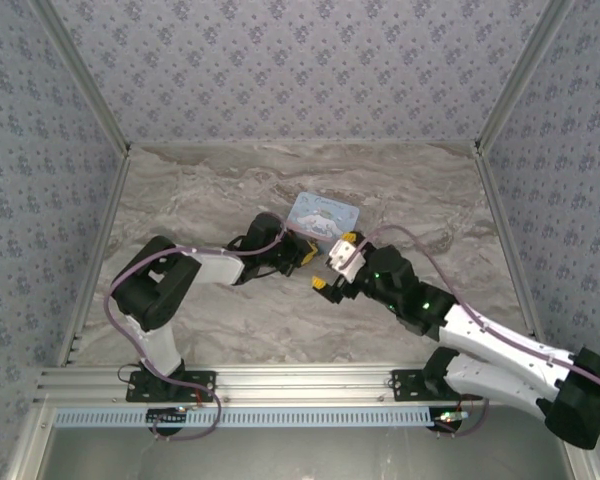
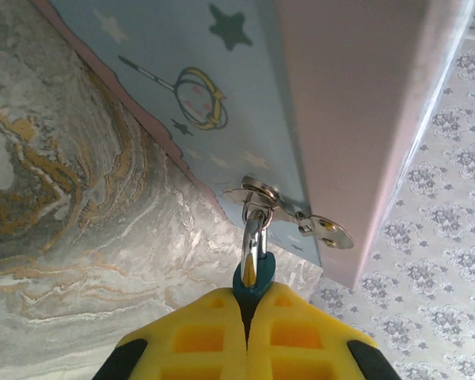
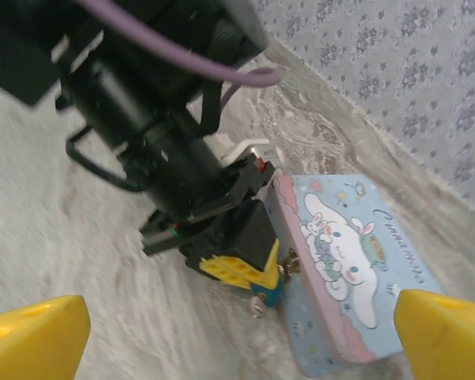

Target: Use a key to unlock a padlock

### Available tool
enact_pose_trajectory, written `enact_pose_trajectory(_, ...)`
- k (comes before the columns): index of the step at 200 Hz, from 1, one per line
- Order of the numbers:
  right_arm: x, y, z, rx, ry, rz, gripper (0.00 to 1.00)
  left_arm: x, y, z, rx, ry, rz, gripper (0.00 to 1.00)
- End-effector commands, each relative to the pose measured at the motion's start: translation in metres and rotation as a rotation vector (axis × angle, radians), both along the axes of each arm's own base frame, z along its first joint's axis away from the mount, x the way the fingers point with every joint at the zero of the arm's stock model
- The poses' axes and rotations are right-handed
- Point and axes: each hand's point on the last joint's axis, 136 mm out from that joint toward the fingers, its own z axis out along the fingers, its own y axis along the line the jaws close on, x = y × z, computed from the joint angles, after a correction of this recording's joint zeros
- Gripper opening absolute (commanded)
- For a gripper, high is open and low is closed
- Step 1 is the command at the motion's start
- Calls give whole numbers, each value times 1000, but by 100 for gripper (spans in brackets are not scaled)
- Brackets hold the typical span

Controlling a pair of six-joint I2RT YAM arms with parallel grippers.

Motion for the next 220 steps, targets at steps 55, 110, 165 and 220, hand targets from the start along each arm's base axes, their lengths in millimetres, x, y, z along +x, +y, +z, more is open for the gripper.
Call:
enact_pose_trajectory(55, 31, 6, -52, -463, -303, 37, 95, -3, -6, 35, -83, 110, 31, 0)
enact_pose_trajectory(110, 38, 10, -85, -482, -214, 83, 71, -4, -11, 42, -92, 121, 24, 0)
enact_pose_trajectory(165, 49, 13, -99, -454, -183, 76, 57, -5, -15, 38, -97, 138, 17, 0)
enact_pose_trajectory(220, 60, 12, -105, -462, -173, 62, 40, -7, -20, 34, -107, 154, 6, 0)
